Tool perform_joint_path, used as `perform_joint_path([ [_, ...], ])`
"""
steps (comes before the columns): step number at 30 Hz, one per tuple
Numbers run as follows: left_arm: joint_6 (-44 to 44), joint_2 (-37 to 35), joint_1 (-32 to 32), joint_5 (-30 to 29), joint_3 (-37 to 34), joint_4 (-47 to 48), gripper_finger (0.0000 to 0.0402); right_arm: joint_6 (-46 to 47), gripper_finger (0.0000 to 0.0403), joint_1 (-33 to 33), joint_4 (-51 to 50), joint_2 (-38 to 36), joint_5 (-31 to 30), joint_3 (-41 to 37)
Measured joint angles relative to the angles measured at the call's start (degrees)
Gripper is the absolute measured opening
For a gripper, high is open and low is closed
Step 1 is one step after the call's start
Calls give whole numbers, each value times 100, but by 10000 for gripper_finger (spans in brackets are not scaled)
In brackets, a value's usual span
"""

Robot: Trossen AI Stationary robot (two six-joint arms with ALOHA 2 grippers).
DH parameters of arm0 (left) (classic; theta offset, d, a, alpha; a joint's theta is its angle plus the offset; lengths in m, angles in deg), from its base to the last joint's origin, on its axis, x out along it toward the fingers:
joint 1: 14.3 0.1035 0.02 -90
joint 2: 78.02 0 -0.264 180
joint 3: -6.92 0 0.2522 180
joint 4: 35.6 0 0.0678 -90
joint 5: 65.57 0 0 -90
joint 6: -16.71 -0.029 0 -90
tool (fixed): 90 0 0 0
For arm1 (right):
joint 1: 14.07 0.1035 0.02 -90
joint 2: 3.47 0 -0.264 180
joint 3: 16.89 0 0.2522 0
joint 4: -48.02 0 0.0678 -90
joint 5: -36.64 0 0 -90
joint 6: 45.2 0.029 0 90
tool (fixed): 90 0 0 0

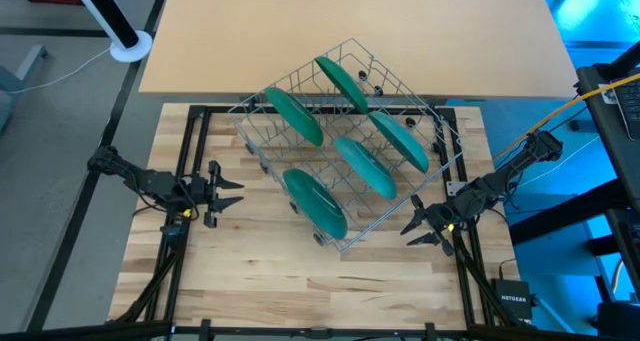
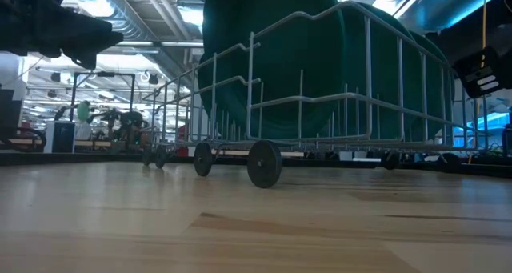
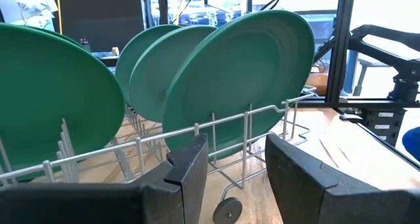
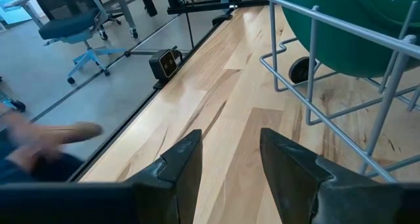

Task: Sort dishes
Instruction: Return to Home Position

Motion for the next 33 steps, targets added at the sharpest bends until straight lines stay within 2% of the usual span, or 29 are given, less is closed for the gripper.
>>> perform_joint_path([
  [25,-1,0,0,0,0,2,143,-115,159,0,-85,-1,-10,0],
  [29,0,0,0,0,0,2,143,-758,159,0,-162,1,-261,0],
  [33,0,0,0,0,0,2,143,-1047,159,6,-148,-1,-835,0],
])
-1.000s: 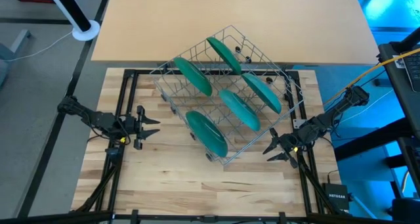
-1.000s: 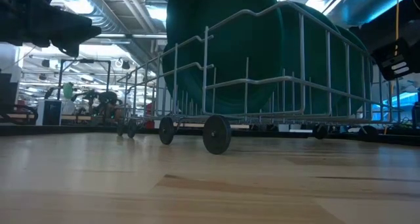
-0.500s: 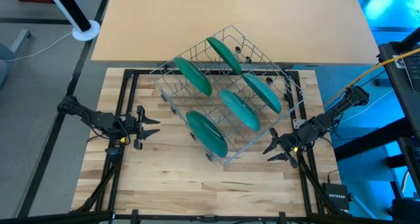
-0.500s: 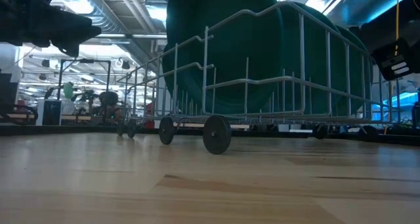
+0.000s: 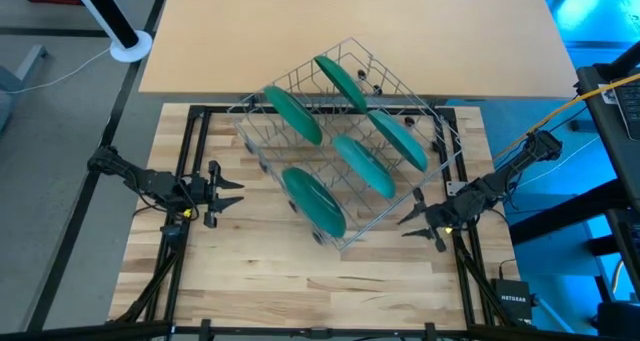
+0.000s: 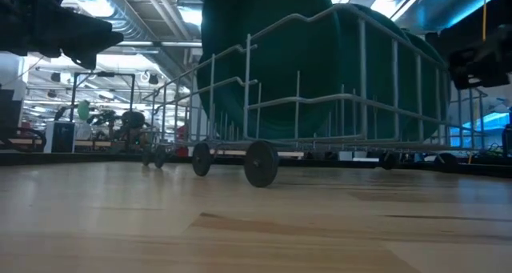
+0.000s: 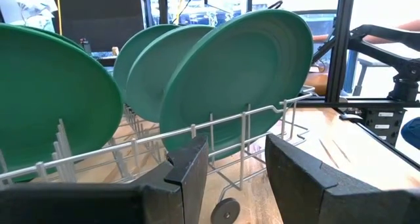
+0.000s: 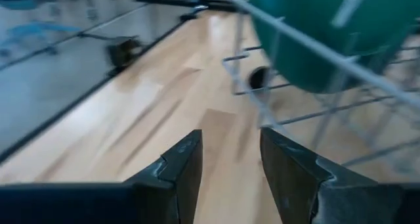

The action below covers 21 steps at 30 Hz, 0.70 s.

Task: Sort dishes
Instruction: Return to Home Position

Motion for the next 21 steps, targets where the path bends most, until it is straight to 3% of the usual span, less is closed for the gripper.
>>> perform_joint_path([
  [5,0,0,-1,0,0,0,143,-21,159,-10,49,0,-859,2],
  [21,-2,0,0,0,0,0,143,-11,159,-8,44,0,-907,2],
])
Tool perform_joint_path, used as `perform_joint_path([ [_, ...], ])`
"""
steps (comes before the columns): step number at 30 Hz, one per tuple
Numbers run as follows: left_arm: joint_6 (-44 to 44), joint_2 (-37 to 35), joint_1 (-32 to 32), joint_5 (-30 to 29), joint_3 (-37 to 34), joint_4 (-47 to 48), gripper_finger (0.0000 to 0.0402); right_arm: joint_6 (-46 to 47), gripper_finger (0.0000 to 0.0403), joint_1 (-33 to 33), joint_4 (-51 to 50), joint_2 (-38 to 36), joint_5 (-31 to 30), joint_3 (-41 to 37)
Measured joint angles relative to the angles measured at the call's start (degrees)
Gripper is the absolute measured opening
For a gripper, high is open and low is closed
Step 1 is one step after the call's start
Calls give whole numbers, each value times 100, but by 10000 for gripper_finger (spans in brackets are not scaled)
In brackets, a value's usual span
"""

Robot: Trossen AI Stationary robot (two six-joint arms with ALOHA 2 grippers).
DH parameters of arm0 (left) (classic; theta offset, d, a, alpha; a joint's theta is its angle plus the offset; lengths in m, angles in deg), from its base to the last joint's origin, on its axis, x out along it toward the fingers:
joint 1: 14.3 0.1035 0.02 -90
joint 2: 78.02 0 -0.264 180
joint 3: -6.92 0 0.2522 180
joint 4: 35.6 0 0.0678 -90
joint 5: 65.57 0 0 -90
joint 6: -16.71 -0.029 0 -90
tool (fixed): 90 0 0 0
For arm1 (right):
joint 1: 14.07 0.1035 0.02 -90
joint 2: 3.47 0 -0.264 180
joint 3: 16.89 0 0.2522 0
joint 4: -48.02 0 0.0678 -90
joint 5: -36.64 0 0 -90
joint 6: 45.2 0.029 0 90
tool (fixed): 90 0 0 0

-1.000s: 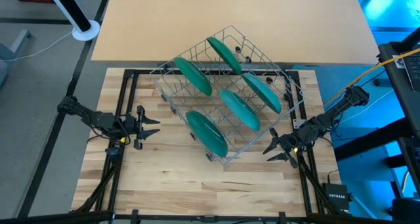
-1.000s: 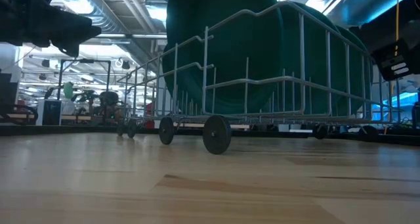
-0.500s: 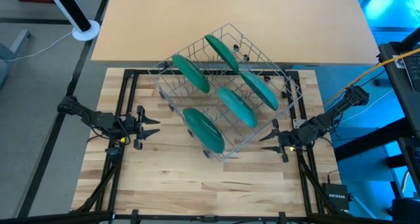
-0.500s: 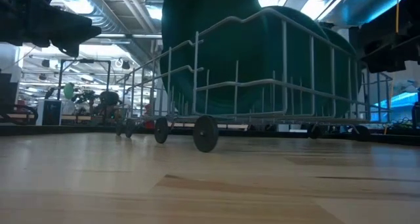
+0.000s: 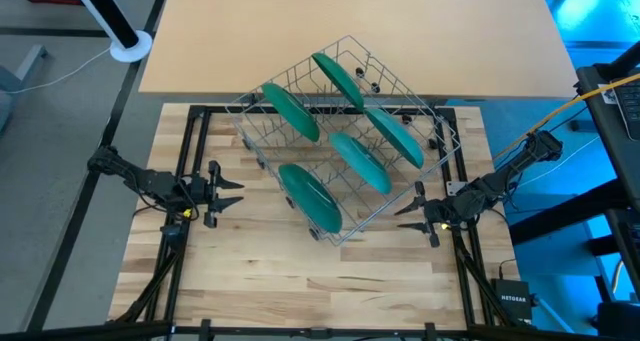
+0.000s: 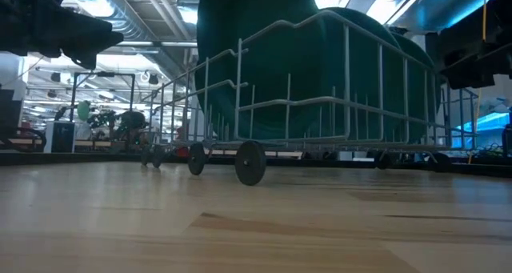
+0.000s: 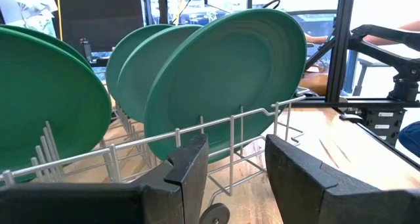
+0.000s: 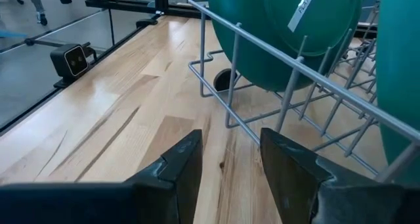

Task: Sort dishes
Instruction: Return to Home Position

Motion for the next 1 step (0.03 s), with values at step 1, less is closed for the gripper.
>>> perform_joint_path([
  [1,2,0,-1,0,0,0,143,0,159,0,0,0,0,0],
])
